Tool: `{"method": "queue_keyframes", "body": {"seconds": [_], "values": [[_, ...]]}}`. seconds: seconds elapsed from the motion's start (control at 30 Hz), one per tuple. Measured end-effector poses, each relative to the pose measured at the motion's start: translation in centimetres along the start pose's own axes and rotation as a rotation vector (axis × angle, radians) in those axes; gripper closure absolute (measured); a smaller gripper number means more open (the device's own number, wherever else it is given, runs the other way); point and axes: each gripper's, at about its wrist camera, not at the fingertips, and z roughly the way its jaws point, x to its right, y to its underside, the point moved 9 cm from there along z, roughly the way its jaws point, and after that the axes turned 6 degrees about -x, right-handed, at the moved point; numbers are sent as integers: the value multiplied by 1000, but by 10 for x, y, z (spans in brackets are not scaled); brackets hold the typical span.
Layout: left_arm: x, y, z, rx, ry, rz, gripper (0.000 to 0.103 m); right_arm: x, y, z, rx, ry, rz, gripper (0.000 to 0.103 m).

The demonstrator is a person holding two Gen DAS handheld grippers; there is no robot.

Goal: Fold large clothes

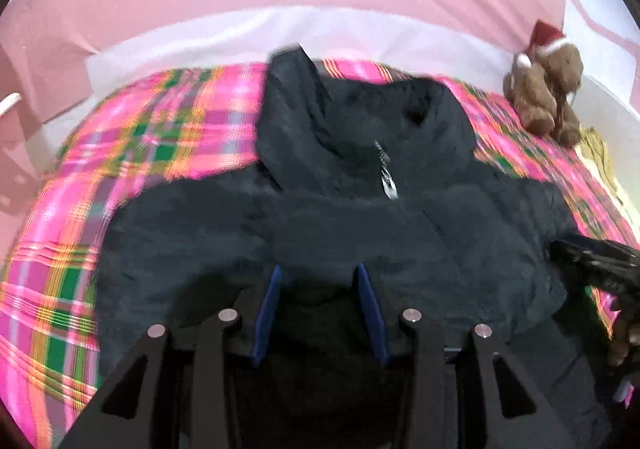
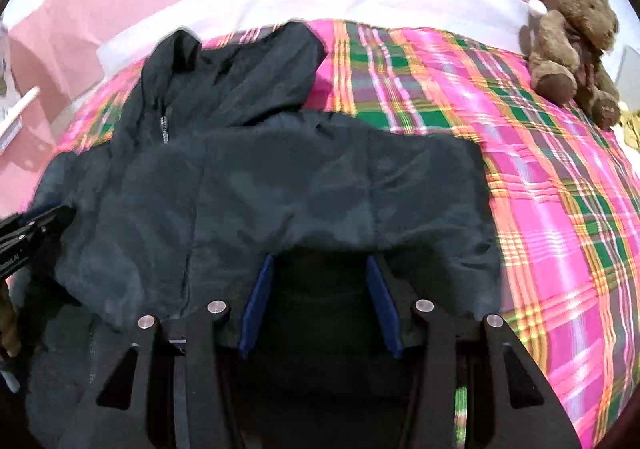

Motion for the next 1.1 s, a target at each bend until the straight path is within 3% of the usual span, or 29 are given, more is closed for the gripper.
{"method": "queue_keyframes", "body": {"seconds": [0.13,0.27,0.33,0.4,0.53,0.63,0.73,0.87,1.1], "values": [[-37,-9,-1,10,-65,-40,60,25,-14,-25,71,24,34,54],[-57,5,28,-60,-79,-70,60,47,-10,0,-9,59,68,54],[-54,6,27,-54,-82,-54,60,48,-1,17,-53,75,55,54],[-52,1,18,-29,-51,-62,60,48,-3,11,-35,80,57,54],[-65,-19,3,32,-66,-71,60,32,-19,-14,31,19,71,54],[-85,-24,15,7,-104,-101,60,5,-30,-20,62,-15,6,54],[-91,-17,37,-42,-112,-102,60,-29,-31,3,20,-39,-64,54],[-88,-12,42,-40,-127,-81,60,-37,-26,31,-13,-3,-77,54],[-85,-9,34,-41,-110,-93,60,-34,-26,21,-26,-6,-46,54]]}}
